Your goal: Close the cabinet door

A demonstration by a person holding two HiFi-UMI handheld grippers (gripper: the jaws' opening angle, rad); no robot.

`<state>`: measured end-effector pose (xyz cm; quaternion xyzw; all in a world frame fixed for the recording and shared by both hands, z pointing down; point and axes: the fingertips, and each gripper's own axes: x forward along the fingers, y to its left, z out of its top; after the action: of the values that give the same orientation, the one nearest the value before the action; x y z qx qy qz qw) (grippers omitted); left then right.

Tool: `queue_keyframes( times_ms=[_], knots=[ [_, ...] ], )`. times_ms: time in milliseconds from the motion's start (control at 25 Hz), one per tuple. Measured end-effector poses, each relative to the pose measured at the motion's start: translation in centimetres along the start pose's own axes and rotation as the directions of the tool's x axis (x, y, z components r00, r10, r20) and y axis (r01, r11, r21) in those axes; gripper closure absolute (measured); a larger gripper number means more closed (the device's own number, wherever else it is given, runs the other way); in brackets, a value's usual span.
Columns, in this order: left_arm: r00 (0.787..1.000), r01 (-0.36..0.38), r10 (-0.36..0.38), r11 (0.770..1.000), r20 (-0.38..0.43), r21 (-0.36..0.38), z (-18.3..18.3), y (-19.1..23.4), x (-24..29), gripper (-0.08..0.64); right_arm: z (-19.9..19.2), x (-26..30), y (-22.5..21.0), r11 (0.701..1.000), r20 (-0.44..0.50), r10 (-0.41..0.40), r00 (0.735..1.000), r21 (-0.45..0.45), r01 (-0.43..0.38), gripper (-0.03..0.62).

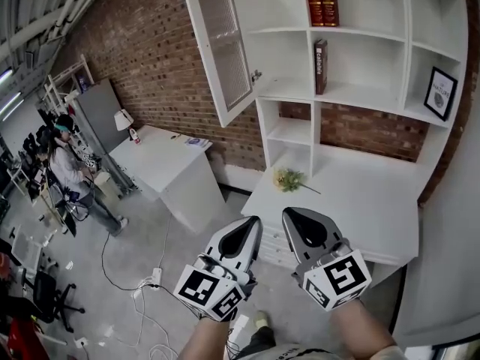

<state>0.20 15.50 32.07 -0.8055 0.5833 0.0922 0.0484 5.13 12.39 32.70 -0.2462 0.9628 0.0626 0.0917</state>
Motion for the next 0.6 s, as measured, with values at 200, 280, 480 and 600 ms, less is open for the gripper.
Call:
queue_keyframes(
  times_ms=[200,280,480,600],
  knots=[
    [1.0,0.016,-0.016,1.0,0.002,-0.008,-1.8,5.5,3.9,0.549,-2.7,5.8,-2.9,1.0,-0.007,-0.016,1.0,0.002,0.016,0.575],
    [1.0,0.025,-0.025,1.0,0.002,-0.005,-2.4,7.9,5.8,0.549,-3.7,8.3,-4.3,1.0,-0.008,-0.027,1.0,0.004,0.027,0.575],
    [0.999,0.051,-0.051,0.999,0.006,-0.017,-1.9,13.8,7.9,0.549,-4.3,13.9,-5.1,0.998,-0.014,-0.057,0.998,0.007,0.058,0.575],
    [0.997,0.071,-0.071,0.997,0.004,-0.018,-1.1,17.0,9.2,0.549,-4.0,17.2,-5.6,0.997,-0.009,-0.078,0.997,0.006,0.078,0.575]
  ],
)
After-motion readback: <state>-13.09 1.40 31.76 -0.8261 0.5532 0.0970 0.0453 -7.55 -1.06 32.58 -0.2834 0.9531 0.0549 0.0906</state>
